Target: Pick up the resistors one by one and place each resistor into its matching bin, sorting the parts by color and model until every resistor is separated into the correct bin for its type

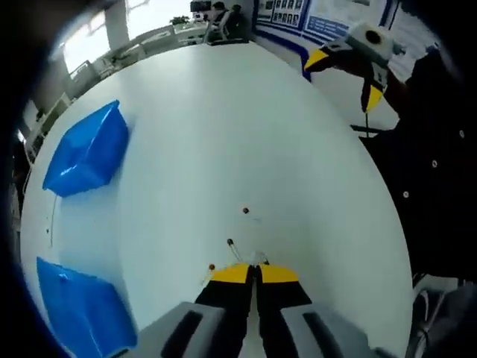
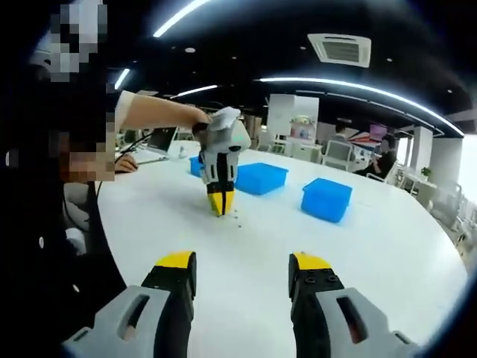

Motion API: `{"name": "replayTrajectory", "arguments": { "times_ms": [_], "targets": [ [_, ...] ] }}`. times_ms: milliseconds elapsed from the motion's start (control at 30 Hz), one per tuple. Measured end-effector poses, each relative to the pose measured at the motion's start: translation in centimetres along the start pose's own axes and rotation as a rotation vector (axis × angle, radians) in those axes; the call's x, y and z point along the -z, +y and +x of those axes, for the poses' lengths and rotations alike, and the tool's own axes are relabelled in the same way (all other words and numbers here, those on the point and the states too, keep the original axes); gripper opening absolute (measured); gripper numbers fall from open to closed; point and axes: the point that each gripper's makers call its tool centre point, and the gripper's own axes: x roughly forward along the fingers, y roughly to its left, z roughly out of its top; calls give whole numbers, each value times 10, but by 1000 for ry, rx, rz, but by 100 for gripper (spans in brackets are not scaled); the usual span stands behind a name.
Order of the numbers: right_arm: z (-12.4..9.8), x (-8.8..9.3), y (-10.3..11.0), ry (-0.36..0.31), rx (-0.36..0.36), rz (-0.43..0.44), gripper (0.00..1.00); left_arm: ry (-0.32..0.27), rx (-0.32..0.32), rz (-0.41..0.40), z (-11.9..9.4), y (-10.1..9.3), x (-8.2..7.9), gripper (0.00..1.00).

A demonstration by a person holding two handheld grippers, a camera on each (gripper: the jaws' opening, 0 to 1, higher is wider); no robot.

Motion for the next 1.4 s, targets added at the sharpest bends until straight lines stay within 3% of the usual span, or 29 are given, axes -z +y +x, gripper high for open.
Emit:
{"name": "replayTrajectory", "arguments": {
  "times_ms": [133, 233, 333, 500, 700, 833, 933, 1000, 1067, 1200, 1333, 1400],
  "targets": [
    [0, -1, 1, -2, -3, 0, 51, -17, -13, -4, 0, -2, 0, 5],
    [0, -2, 2, -4, -5, -1, 51, -64, -24, -27, -1, -6, 0, 5],
    [1, -5, 3, -13, -5, -1, 51, -174, -52, -82, -8, -9, -6, 5],
    [3, -12, 5, -32, -2, -5, 51, -436, -150, -171, -40, -17, -21, 5],
    [2, -26, 5, -75, 16, -2, 51, -726, -389, -231, -93, -30, -29, 5],
    [0, -35, 6, -113, 28, 17, 51, -971, -576, -327, -135, -43, -32, 5],
    [-1, -42, 10, -130, 33, 16, 50, -1072, -733, -368, -159, -49, -26, 5],
    [-3, -47, 11, -144, 41, 11, 50, -1138, -773, -411, -169, -54, -25, 5],
    [-6, -51, 11, -161, 53, 18, 50, -1174, -824, -424, -175, -58, -21, 5],
    [-11, -54, 10, -174, 77, 24, 50, -1159, -848, -432, -169, -58, -23, 5],
    [-19, -54, 3, -178, 122, 19, 50, -1153, -853, -426, -167, -46, -38, 5],
    [-25, -53, -5, -179, 165, 25, 50, -1131, -837, -391, -158, -36, -53, 5]
  ]
}}
